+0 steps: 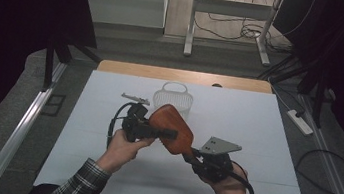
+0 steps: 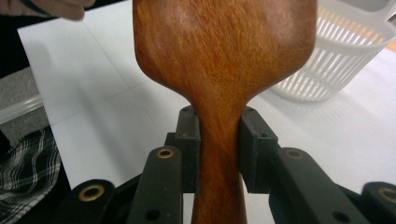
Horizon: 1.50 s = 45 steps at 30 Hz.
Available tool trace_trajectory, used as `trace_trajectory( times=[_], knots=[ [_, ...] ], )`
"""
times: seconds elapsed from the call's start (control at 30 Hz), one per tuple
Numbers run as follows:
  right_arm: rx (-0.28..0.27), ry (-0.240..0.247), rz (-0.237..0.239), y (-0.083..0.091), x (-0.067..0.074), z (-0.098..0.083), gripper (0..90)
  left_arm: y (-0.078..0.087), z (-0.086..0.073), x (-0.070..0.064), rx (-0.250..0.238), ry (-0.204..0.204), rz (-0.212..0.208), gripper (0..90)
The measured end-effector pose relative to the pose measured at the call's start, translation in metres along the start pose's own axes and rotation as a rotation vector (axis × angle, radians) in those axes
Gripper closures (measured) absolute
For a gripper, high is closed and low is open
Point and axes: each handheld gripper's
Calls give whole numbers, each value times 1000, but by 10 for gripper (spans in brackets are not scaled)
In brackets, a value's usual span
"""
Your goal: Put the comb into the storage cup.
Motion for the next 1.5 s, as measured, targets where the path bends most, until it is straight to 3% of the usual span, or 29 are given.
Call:
trace_trajectory(
  times=[0.03,0.2,0.37,0.5,0.53,0.73,0.87,1.07,1.2,1.5],
  knots=[
    [7,8,3,-1,0,-1,717,0,0,1,6,-10,-19,490],
    [27,21,8,-7,1,-3,716,0,-1,1,35,-18,-11,550],
    [39,21,15,-9,0,-3,699,0,1,-3,45,-67,-4,598],
    [18,12,20,-7,-2,-2,611,3,3,-6,46,-84,21,600],
    [22,7,16,-6,-3,-1,539,4,5,-7,44,-89,26,600],
    [51,-11,32,-6,-8,-1,376,7,9,-10,36,-107,42,599],
    [72,-25,29,-5,-11,-2,308,13,13,-10,36,-126,80,598],
    [111,-76,85,-3,-19,-4,218,20,19,-10,43,-147,136,598],
    [120,-93,100,1,-23,-6,207,26,23,-9,38,-151,167,597],
    [150,-123,50,11,-33,-15,149,38,34,-5,28,-163,216,597]
  ],
)
Point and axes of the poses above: each handheld gripper's, and its own axes: y roughly backward along the jaws, z roughly out of its top, x roughly to its left, and after that the axes turned 3 degrees about z, right-handed
